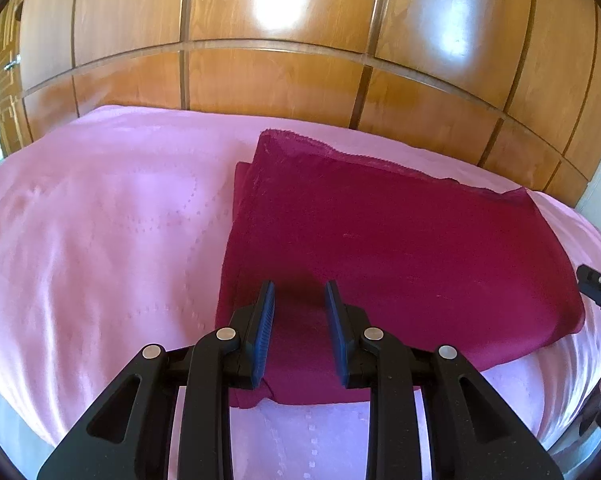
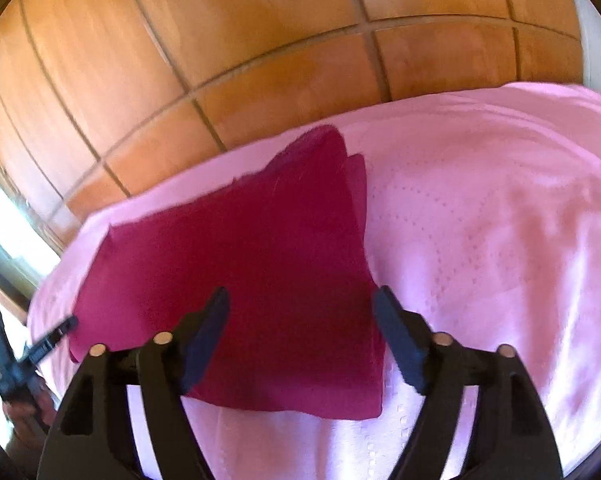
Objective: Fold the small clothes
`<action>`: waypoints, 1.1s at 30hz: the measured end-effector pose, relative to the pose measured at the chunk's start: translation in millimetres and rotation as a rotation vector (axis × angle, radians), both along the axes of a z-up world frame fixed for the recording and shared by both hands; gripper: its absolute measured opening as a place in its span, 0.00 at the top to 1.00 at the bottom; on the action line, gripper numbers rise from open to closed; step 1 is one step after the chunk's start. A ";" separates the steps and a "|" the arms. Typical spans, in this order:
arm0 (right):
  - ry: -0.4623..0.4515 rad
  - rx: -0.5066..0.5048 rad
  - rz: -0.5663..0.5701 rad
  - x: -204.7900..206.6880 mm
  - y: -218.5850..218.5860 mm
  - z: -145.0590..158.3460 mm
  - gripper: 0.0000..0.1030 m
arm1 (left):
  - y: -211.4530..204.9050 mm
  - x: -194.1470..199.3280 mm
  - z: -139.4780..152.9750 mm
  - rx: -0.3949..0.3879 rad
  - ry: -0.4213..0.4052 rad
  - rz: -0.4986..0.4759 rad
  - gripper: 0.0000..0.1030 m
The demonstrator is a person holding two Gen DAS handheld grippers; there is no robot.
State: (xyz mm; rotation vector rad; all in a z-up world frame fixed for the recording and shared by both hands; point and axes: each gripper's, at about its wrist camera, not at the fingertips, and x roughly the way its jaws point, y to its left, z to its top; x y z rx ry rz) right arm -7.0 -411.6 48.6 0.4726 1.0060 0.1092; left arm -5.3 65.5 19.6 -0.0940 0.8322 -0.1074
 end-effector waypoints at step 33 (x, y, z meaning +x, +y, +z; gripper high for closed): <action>0.069 0.243 0.108 56.0 27.7 35.8 0.76 | -16.8 22.0 -23.5 -0.175 0.109 -0.152 0.76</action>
